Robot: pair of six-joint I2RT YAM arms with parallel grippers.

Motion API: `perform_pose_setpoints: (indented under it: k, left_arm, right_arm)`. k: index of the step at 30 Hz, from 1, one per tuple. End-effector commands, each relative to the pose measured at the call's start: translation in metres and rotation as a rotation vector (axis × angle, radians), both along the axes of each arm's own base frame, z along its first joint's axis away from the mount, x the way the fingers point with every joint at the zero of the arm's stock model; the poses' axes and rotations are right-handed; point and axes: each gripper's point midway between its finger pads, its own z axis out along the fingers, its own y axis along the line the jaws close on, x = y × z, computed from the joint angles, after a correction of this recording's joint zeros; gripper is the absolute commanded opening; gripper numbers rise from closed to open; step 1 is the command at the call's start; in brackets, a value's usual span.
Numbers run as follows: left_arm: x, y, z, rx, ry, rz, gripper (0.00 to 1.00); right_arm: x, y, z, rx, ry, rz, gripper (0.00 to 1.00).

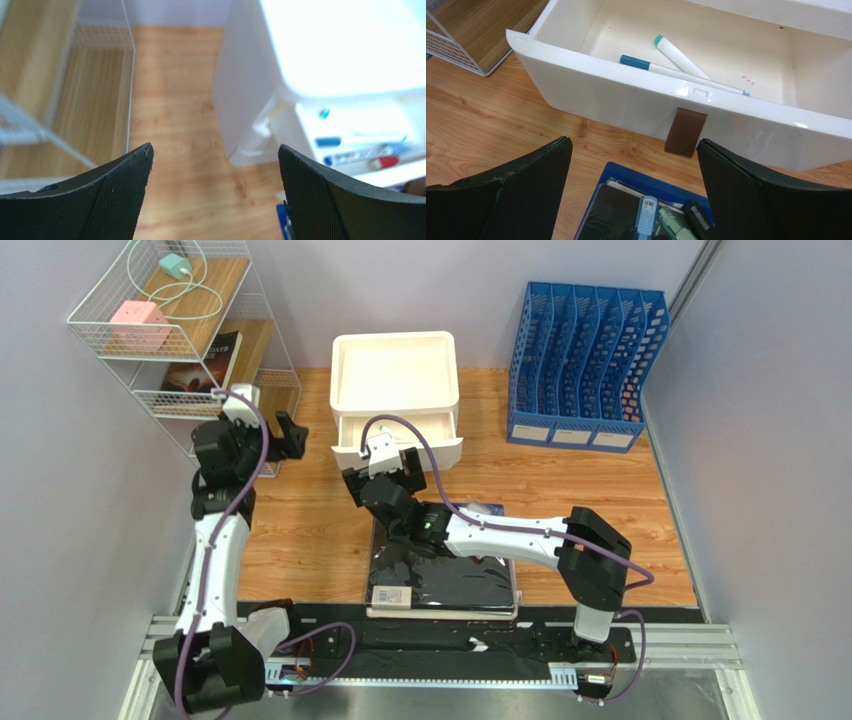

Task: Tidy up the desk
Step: Close the drawer in the storage box.

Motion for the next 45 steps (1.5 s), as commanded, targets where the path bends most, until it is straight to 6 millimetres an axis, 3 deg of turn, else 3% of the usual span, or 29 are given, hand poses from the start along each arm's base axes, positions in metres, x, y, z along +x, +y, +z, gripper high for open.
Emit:
perform_pose_setpoints:
  k: [1,4,6,7,9,10,11,13,14,23,30,32,36,37,39,45]
  left_arm:
    - [0.047,-0.023,0.08,-0.011,-0.155,-0.101,0.98]
    - [0.072,-0.041,0.105,0.001,-0.189,-0.151,0.97]
    - [0.082,-0.056,0.103,0.012,-0.176,-0.178,0.98]
    - [0.087,-0.057,0.112,0.033,-0.194,-0.167,0.98]
    - [0.096,-0.075,0.101,0.053,-0.156,-0.194,0.98]
    - [0.101,-0.077,0.109,0.085,-0.169,-0.187,0.98]
    - [0.108,-0.09,0.096,0.099,-0.136,-0.204,0.98]
    - [0.115,-0.099,0.09,0.14,-0.108,-0.189,0.98]
    - [0.121,-0.101,0.078,0.148,-0.078,-0.186,0.98]
    - [0.139,-0.084,0.025,0.214,0.034,-0.063,0.98]
    - [0.133,-0.085,0.026,0.201,0.011,-0.065,0.98]
    - [0.134,-0.088,0.023,0.197,0.026,-0.079,0.9]
    - [0.133,-0.089,0.011,0.191,0.051,-0.089,0.25]
    - [0.133,-0.089,0.008,0.19,0.057,-0.09,0.19]
    - [0.131,-0.09,0.004,0.188,0.066,-0.099,0.11]
    - [0.123,-0.095,-0.001,0.178,0.084,-0.127,0.05]
  right_arm:
    - [-0.009,-0.016,0.034,0.126,-0.056,-0.052,1.0]
    - [-0.012,-0.024,0.03,0.127,-0.057,-0.067,1.0]
    - [-0.014,-0.027,0.025,0.128,-0.05,-0.07,1.0]
    - [-0.015,-0.027,0.024,0.127,-0.048,-0.069,1.0]
    - [-0.015,-0.029,0.021,0.131,-0.047,-0.075,1.0]
    - [-0.015,-0.03,0.021,0.133,-0.049,-0.079,1.0]
    - [-0.015,-0.031,0.02,0.134,-0.05,-0.086,1.0]
    - [-0.015,-0.034,0.019,0.136,-0.049,-0.091,1.0]
    - [-0.015,-0.034,0.02,0.147,-0.052,-0.091,1.0]
    - [-0.012,-0.037,0.012,0.132,-0.059,-0.105,1.0]
    - [-0.01,-0.038,0.006,0.135,-0.047,-0.104,1.0]
    - [-0.009,-0.038,0.004,0.129,-0.044,-0.108,1.0]
    - [-0.007,-0.038,0.005,0.126,-0.045,-0.113,1.0]
    - [-0.006,-0.039,0.005,0.12,-0.044,-0.117,1.0]
    - [-0.004,-0.038,0.004,0.112,-0.043,-0.119,1.0]
    - [0.012,-0.031,0.006,0.11,-0.047,-0.142,1.0]
